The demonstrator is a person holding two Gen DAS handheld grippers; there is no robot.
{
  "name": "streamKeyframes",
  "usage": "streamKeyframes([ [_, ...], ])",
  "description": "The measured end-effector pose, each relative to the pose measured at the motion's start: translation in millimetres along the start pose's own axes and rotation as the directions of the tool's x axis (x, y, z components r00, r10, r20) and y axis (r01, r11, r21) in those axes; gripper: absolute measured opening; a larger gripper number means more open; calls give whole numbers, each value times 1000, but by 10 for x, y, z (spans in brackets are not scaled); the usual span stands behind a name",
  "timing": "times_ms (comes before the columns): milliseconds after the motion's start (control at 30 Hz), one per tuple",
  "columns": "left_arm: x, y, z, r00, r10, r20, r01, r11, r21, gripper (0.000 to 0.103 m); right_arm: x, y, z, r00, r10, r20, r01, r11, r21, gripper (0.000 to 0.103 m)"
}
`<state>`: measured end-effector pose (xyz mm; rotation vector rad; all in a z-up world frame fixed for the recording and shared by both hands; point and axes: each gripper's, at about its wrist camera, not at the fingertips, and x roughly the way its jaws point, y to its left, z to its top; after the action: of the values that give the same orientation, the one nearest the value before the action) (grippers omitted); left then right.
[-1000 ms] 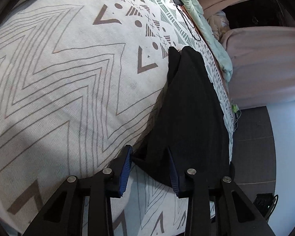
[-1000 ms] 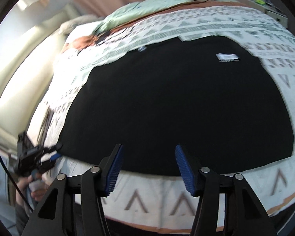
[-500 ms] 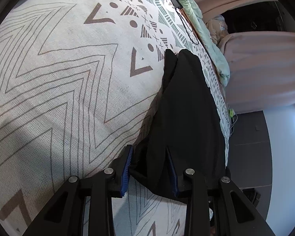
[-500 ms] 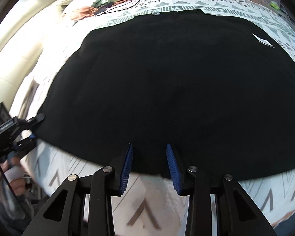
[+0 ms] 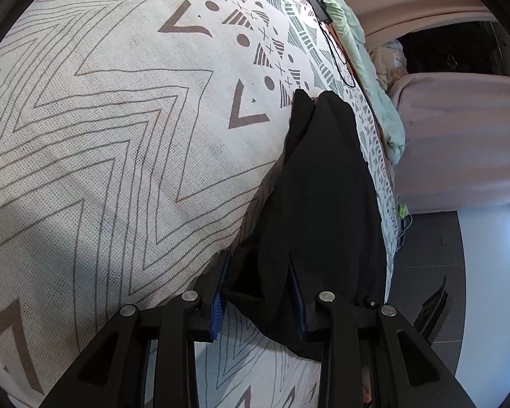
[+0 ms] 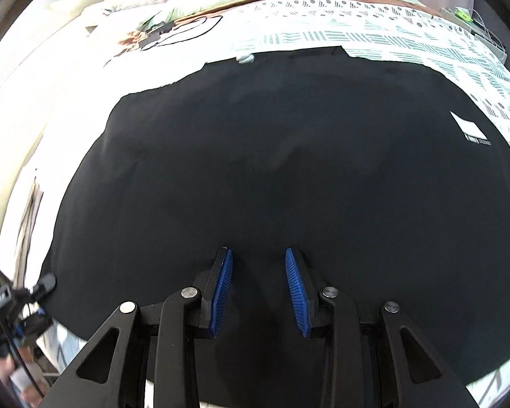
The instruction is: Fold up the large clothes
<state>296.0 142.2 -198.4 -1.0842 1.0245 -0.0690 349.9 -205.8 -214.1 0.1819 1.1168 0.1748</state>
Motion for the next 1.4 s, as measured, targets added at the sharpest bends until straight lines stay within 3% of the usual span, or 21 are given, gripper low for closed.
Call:
streamKeyframes([
  [300, 39, -35, 5, 999, 30, 19, -29, 998, -51, 33, 171, -79, 484, 1000, -1, 21, 0, 999, 40, 34],
  [433, 55, -43, 9, 999, 47, 22, -45, 996, -79, 33, 275, -113, 665, 1000, -16, 12, 16, 999, 49, 23],
  [600, 96, -73, 34, 998, 61, 21, -59, 994, -92, 33, 380, -175, 872, 1000, -3, 3, 3, 998, 60, 18],
  [700, 134, -101, 42, 997, 71, 23, -69, 995, -70, 28, 428, -223, 1003, 1000, 6, 2, -6, 997, 72, 18],
  [833, 145, -112, 55, 999, 45, 15, -44, 997, -64, 14, 487, -228, 1162, 1000, 22, 8, -23, 997, 69, 18],
  [1000, -6, -183, 60, 999, -37, 32, 39, 998, -50, 11, 178, -229, 1079, 997, 73, 17, -73, 996, 51, 19],
  [1033, -33, -213, 57, 998, -49, 35, 50, 998, -46, 11, 114, -229, 1044, 996, 87, 22, -88, 995, 50, 31],
  [1067, -59, -246, 56, 998, -59, 38, 61, 997, -43, 11, 33, -226, 988, 995, 97, 27, -98, 994, 52, 55],
  [1133, -104, -330, 50, 996, -79, 46, 80, 996, -29, 11, -119, -205, 871, 992, 111, 57, -114, 992, 51, 70],
  [1333, -220, -582, 22, 990, -129, 61, 129, 992, 10, 10, -403, -160, 586, 984, 154, 84, -156, 988, 12, 69],
  [1400, -254, -685, 19, 987, -148, 63, 147, 989, 29, 10, -475, -174, 447, 982, 173, 76, -174, 985, 13, 60],
])
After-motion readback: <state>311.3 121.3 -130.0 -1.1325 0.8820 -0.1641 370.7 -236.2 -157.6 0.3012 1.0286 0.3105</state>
